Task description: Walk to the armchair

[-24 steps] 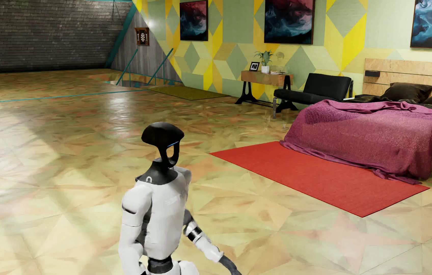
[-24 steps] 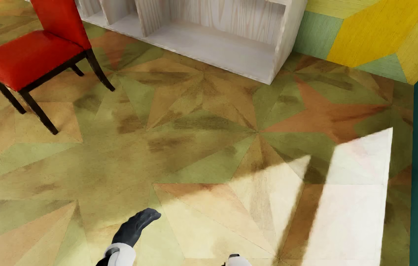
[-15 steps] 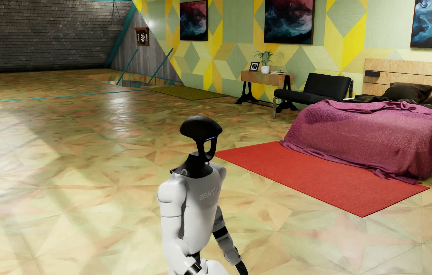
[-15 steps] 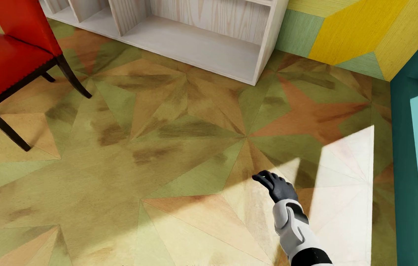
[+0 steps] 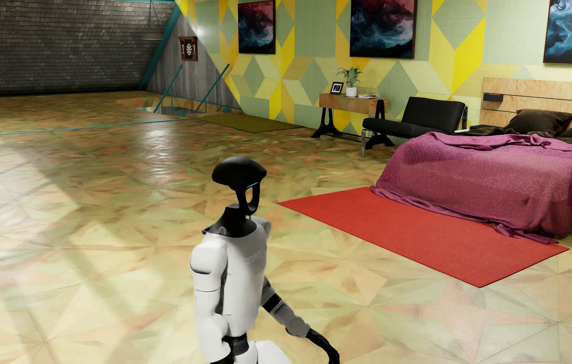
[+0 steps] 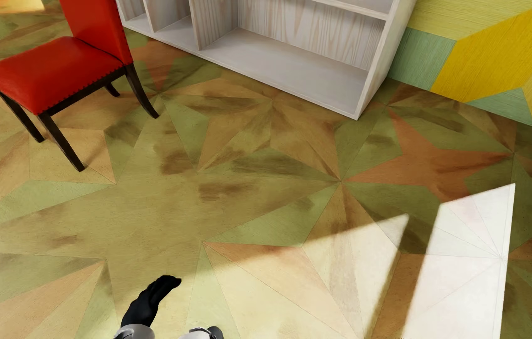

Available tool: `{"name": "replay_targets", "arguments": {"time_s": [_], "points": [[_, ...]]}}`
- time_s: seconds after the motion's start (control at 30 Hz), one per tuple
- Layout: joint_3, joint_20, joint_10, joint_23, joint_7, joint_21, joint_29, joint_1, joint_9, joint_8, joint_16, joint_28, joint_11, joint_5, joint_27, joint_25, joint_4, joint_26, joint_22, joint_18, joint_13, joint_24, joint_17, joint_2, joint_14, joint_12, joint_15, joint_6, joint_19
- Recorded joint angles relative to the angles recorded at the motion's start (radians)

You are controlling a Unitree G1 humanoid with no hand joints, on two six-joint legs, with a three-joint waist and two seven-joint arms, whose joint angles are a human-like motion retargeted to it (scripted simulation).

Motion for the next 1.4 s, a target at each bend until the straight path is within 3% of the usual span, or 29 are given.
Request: {"name": "replay_targets", "arguments": {"time_s": [0.03,0.07,0.1,0.13,0.17,0.23,0.33,0.4,0.47,0.5,0.53,0.57,0.6,0.63,0.67,0.7,0.77,0.83,0.9,0.97,1.0,1.03,1.07,1.1,1.13,1.17,1.23,1.3,1.4], "points": [[0.01,-0.017,-0.094,0.067,-0.035,0.048,0.086,-0.019,0.005,-0.071,-0.004,-0.005,-0.043,-0.028,-0.032,-0.05,-0.033,-0.027,-0.049,-0.038,-0.015,0.026,-0.01,-0.029,0.082,-0.006,-0.008,0.012,-0.009],[0.016,-0.036,-0.191,0.11,-0.069,0.082,0.146,-0.039,0.008,-0.134,-0.006,-0.02,-0.082,-0.054,-0.05,-0.089,-0.071,-0.044,-0.088,-0.141,-0.032,0.066,-0.014,-0.063,0.155,-0.01,0.004,0.024,-0.006],[0.019,-0.056,-0.224,0.129,-0.08,0.108,0.17,-0.06,0.01,-0.2,-0.009,-0.046,-0.11,-0.082,-0.054,-0.123,-0.107,-0.051,-0.12,-0.227,-0.048,0.112,-0.017,-0.096,0.143,-0.008,0.026,0.035,0.001],[0.021,-0.075,-0.149,0.128,-0.05,0.135,0.155,-0.077,0.01,-0.263,-0.012,-0.079,-0.134,-0.117,-0.05,-0.161,-0.106,-0.058,-0.141,-0.224,-0.063,0.147,-0.024,-0.122,0.052,0.0,0.052,0.044,0.008],[0.027,-0.085,-0.014,0.11,0.02,0.169,0.108,-0.077,0.009,-0.319,-0.014,-0.11,-0.161,-0.15,-0.045,-0.208,-0.054,-0.065,-0.151,-0.191,-0.08,0.162,-0.034,-0.137,-0.066,0.015,0.082,0.051,0.018],[0.044,-0.06,0.23,0.036,0.203,0.249,-0.02,0.0,-0.004,-0.416,-0.008,-0.129,-0.238,-0.198,-0.035,-0.318,0.096,-0.055,-0.133,-0.051,-0.119,0.139,-0.051,-0.136,-0.247,0.065,0.153,0.06,0.043],[0.063,0.057,0.378,-0.205,0.233,0.199,-0.216,0.15,-0.036,-0.564,-0.002,-0.036,-0.35,-0.264,-0.06,-0.335,0.275,0.056,-0.029,0.028,-0.152,0.078,-0.067,-0.106,-0.381,0.115,0.249,0.064,0.096],[0.052,0.136,0.368,-0.427,0.359,0.099,-0.355,0.234,-0.06,-0.701,0.013,0.011,-0.383,-0.334,-0.092,-0.284,0.453,0.157,0.077,0.048,-0.136,0.047,-0.084,-0.09,-0.465,0.101,0.296,0.068,0.142],[0.03,0.115,0.309,-0.601,0.645,-0.051,-0.459,0.318,-0.08,-0.86,0.044,-0.034,-0.39,-0.451,-0.098,-0.105,0.586,0.221,0.114,0.066,-0.098,0.116,-0.1,-0.063,-0.517,0.072,0.324,0.071,0.181],[0.029,0.071,0.286,-0.658,0.684,-0.127,-0.485,0.314,-0.083,-0.932,0.052,-0.077,-0.373,-0.536,-0.096,0.028,0.557,0.199,0.102,-0.038,-0.063,0.154,-0.121,-0.036,-0.53,0.054,0.302,0.065,0.183],[0.034,0.02,0.286,-0.7,0.612,-0.19,-0.492,0.259,-0.081,-0.972,0.054,-0.126,-0.338,-0.631,-0.091,0.161,0.468,0.145,0.087,-0.114,-0.011,0.169,-0.156,-0.008,-0.568,0.03,0.231,0.051,0.15],[0.03,-0.03,0.296,-0.722,0.517,-0.23,-0.489,0.199,-0.075,-0.919,0.058,-0.181,-0.275,-0.693,-0.081,0.272,0.358,0.08,0.077,-0.102,0.052,0.167,-0.191,-0.006,-0.604,0.004,0.12,0.034,0.042],[0.014,-0.071,0.297,-0.709,0.423,-0.239,-0.484,0.16,-0.065,-0.72,0.067,-0.227,-0.173,-0.669,-0.064,0.338,0.246,0.027,0.071,-0.063,0.114,0.17,-0.212,-0.059,-0.632,-0.02,0.035,0.021,-0.059],[0.001,-0.096,0.275,-0.66,0.344,-0.215,-0.458,0.153,-0.053,-0.498,0.062,-0.244,-0.047,-0.573,-0.037,0.362,0.143,0.007,0.069,-0.02,0.163,0.186,-0.233,-0.134,-0.648,-0.051,-0.006,0.011,-0.02],[-0.003,-0.096,0.232,-0.589,0.288,-0.167,-0.39,0.175,-0.041,-0.402,0.044,-0.222,0.068,-0.483,-0.006,0.338,0.056,0.003,0.063,0.014,0.2,0.191,-0.251,-0.197,-0.651,-0.072,-0.031,0.0,0.009],[-0.006,-0.082,0.173,-0.501,0.243,-0.095,-0.279,0.215,-0.031,-0.423,0.017,-0.182,0.159,-0.429,0.011,0.278,-0.017,-0.003,0.043,0.038,0.221,0.169,-0.252,-0.251,-0.64,-0.081,-0.043,-0.014,-0.018],[-0.029,-0.083,0.04,-0.367,0.138,0.023,0.0,0.309,-0.018,-0.48,-0.012,-0.146,0.239,-0.307,-0.046,0.138,-0.146,-0.079,-0.016,0.072,0.252,0.086,-0.22,-0.382,-0.592,-0.111,-0.033,-0.039,-0.064],[-0.058,-0.119,-0.093,-0.355,0.01,-0.002,0.162,0.423,-0.009,-0.44,-0.001,-0.145,0.175,-0.166,-0.123,0.107,-0.258,-0.192,-0.087,0.109,0.311,0.078,-0.142,-0.55,-0.542,-0.185,0.011,-0.056,-0.028],[-0.083,-0.133,-0.203,-0.409,-0.125,-0.02,0.095,0.556,0.001,-0.394,-0.013,-0.095,-0.007,-0.098,-0.15,0.096,-0.321,-0.225,-0.159,0.138,0.36,0.082,-0.078,-0.678,-0.506,-0.264,0.099,-0.062,-0.035],[-0.109,-0.122,-0.23,-0.428,-0.234,0.047,-0.045,0.68,0.013,-0.334,-0.044,-0.03,-0.182,-0.052,-0.143,0.013,-0.323,-0.196,-0.191,0.163,0.368,0.043,-0.07,-0.72,-0.429,-0.298,0.15,-0.046,-0.023],[-0.121,-0.113,-0.192,-0.402,-0.269,0.073,-0.067,0.723,0.019,-0.331,-0.055,0.002,-0.177,-0.043,-0.124,-0.022,-0.309,-0.167,-0.183,0.141,0.353,0.014,-0.07,-0.714,-0.355,-0.289,0.194,-0.029,-0.076],[-0.132,-0.105,-0.092,-0.354,-0.307,0.075,-0.057,0.736,0.027,-0.324,-0.054,0.031,-0.101,-0.029,-0.097,-0.041,-0.294,-0.127,-0.155,0.047,0.326,-0.011,-0.065,-0.701,-0.25,-0.269,0.247,-0.006,-0.155],[-0.141,-0.106,0.086,-0.298,-0.334,0.054,-0.037,0.703,0.036,-0.331,-0.041,0.05,-0.007,-0.025,-0.061,-0.049,-0.287,-0.074,-0.102,-0.129,0.287,-0.024,-0.057,-0.68,-0.108,-0.246,0.252,0.017,-0.185],[-0.152,-0.12,0.321,-0.254,-0.312,0.015,-0.027,0.614,0.046,-0.35,-0.015,0.046,0.068,-0.024,-0.018,-0.053,-0.271,-0.008,-0.017,-0.226,0.236,-0.024,-0.047,-0.646,0.032,-0.231,0.214,0.037,-0.204],[-0.159,-0.151,0.551,-0.241,-0.266,-0.033,-0.042,0.48,0.053,-0.372,0.019,0.007,0.108,-0.015,0.021,-0.057,-0.212,0.06,0.098,-0.23,0.182,-0.011,-0.038,-0.593,0.077,-0.227,0.153,0.055,-0.208],[-0.157,-0.198,0.725,-0.271,-0.263,-0.083,-0.093,0.33,0.057,-0.392,0.06,-0.067,0.109,0.011,0.039,-0.056,-0.145,0.119,0.23,-0.222,0.132,0.021,-0.029,-0.52,0.008,-0.228,0.093,0.074,-0.206],[-0.141,-0.295,0.826,-0.401,-0.233,-0.171,-0.268,0.051,0.056,-0.389,0.132,-0.225,0.026,0.091,-0.03,0.007,-0.012,0.186,0.463,-0.117,0.059,0.12,-0.012,-0.337,-0.152,-0.194,0.017,0.104,-0.212],[-0.118,-0.281,0.64,-0.535,-0.192,-0.181,-0.359,-0.144,0.047,-0.324,0.175,-0.296,-0.093,0.169,-0.152,0.136,0.072,0.192,0.554,-0.082,-0.002,0.137,-0.018,-0.141,-0.254,-0.091,-0.001,0.111,-0.219],[-0.072,-0.106,0.003,-0.732,-0.141,-0.071,-0.369,-0.23,0.023,-0.168,0.188,-0.235,-0.256,0.205,-0.225,0.233,0.146,0.109,0.468,-0.079,-0.087,0.023,-0.093,0.146,-0.275,0.133,0.04,0.101,-0.224]]}}
